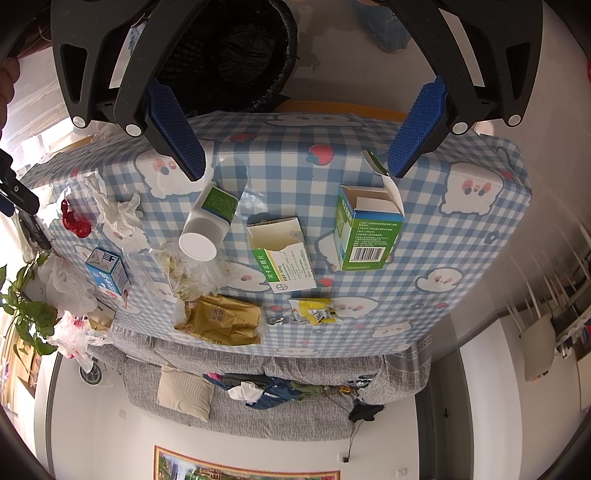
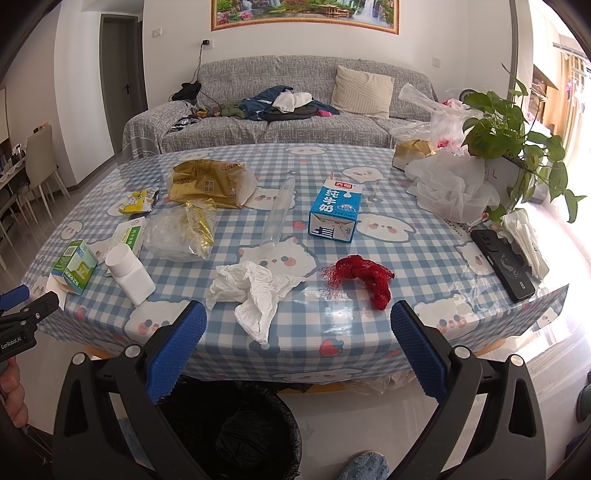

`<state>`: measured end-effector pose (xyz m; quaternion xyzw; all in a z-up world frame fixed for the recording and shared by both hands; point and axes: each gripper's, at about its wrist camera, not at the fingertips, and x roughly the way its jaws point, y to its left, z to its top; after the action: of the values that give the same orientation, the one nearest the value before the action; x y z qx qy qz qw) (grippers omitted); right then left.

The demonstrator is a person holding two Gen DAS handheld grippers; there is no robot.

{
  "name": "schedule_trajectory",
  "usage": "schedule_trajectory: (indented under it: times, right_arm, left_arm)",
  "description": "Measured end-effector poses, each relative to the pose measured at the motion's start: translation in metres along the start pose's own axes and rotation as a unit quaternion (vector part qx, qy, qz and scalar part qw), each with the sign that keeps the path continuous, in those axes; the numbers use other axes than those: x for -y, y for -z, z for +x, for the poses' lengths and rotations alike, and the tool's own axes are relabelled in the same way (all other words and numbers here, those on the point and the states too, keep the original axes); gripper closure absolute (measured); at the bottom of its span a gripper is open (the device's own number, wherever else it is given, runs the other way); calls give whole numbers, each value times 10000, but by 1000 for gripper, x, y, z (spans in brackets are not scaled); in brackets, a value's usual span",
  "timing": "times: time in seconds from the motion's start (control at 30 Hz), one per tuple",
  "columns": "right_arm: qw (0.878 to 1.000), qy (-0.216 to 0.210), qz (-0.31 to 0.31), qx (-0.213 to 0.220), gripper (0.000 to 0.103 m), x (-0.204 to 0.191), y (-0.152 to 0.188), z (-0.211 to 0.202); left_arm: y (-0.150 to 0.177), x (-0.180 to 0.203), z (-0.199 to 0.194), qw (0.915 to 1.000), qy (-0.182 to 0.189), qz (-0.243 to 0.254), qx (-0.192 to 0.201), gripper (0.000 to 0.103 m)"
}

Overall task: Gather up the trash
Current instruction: 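Grasp the green medicine box with the left tool while the right tool grasps the white pill bottle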

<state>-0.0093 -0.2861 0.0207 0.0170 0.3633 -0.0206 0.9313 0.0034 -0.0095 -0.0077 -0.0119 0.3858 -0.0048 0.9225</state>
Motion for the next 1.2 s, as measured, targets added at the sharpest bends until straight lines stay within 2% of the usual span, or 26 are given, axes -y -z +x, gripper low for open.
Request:
schedule_trajectory:
  times: [0.2,0.43,0.87,1.2]
  right_arm:
    - [10000,-39,-53,12,7,-2,-3,0]
    - [9994,-229,-271,15,8,-31,-5,2]
    - [9919,-732,-1038,70,8,-121,2,23]
    - [9889,-881,-1193,-57,11,-159,-3,59]
  left_arm:
    - [1,-2,1,10000,-18,0,-4,6]
    - [-1,-15,5,9999,-127,-59,-60,6]
    - [-15,-47,41,9983,-405,-250,-338,7]
    - [-32,-63,78,9973,-557,-204,-436,9]
